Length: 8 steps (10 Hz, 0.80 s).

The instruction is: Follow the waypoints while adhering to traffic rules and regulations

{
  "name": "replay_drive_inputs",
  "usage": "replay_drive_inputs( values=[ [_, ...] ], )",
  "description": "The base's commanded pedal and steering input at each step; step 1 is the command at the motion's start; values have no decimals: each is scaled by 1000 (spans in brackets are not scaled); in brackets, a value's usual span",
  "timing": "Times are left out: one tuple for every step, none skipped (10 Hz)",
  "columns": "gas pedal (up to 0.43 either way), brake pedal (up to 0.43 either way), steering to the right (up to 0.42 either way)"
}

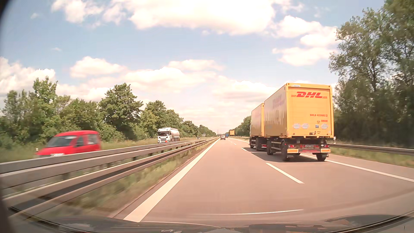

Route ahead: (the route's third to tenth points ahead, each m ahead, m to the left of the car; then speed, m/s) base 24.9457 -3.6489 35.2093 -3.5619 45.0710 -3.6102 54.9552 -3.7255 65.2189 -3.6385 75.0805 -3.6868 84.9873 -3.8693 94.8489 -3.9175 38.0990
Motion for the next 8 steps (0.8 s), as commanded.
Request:
replay_drive_inputs(
  values=[
    [248, 12, 1],
    [248, 12, 1],
    [248, 6, 1],
    [248, 12, 0],
    [248, 12, 0],
    [248, 12, 0],
    [248, 12, 0],
    [248, 12, 0]
  ],
)
